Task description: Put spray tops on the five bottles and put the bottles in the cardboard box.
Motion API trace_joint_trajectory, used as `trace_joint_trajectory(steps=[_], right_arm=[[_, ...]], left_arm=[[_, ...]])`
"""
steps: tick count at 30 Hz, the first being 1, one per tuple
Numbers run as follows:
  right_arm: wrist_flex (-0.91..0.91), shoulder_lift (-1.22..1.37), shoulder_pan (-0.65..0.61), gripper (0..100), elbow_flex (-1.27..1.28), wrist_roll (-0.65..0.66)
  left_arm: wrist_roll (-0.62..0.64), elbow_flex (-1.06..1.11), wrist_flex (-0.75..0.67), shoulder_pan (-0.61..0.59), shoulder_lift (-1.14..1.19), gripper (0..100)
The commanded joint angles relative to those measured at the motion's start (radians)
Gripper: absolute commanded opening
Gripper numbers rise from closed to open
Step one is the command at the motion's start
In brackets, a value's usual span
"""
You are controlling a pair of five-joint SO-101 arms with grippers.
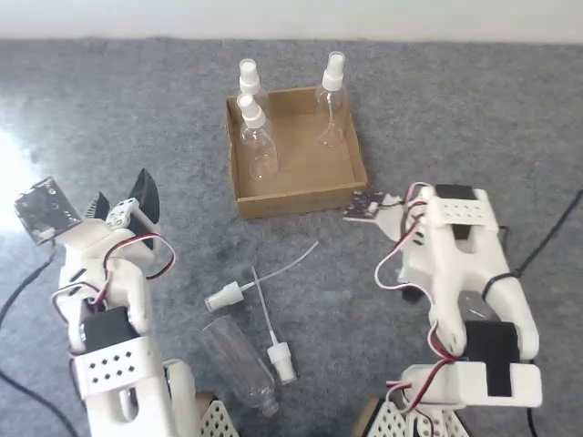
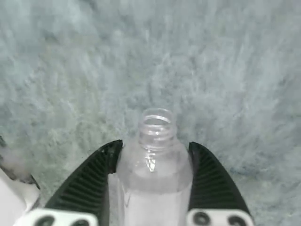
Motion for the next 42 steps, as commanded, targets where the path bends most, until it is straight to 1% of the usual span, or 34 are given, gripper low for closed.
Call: trace_joint_trajectory(steps=[1, 6, 16, 21, 27, 32, 38, 42], right_arm=[[0.022, -0.074, -0.105, 7.7, -0.086, -0.118], [0.048, -0.074, -0.193, 7.6, -0.132, -0.252], [0.26, -0.079, -0.338, 7.6, -0.298, -0.54], [0.297, -0.205, -0.403, 7.6, -0.318, -0.629], [0.295, -0.398, -0.443, 7.6, -0.316, -0.729], [0.294, -0.483, -0.478, 7.6, -0.316, -0.835], [0.263, -0.595, -0.562, 7.6, -0.316, -0.961], [0.216, -0.645, -0.572, 7.6, -0.316, -1.043]], left_arm=[[-0.009, -0.007, -0.025, 0.003, -0.008, 25], [-0.009, -0.007, -0.025, 0.003, -0.009, 25], [-0.009, -0.007, -0.025, 0.003, -0.009, 25], [-0.009, -0.007, -0.025, 0.003, -0.009, 25], [-0.009, -0.007, -0.025, 0.003, -0.009, 25], [-0.009, -0.007, -0.025, 0.003, -0.009, 25], [-0.009, -0.007, -0.025, 0.003, -0.009, 25], [-0.009, -0.007, -0.025, 0.003, -0.009, 25]])
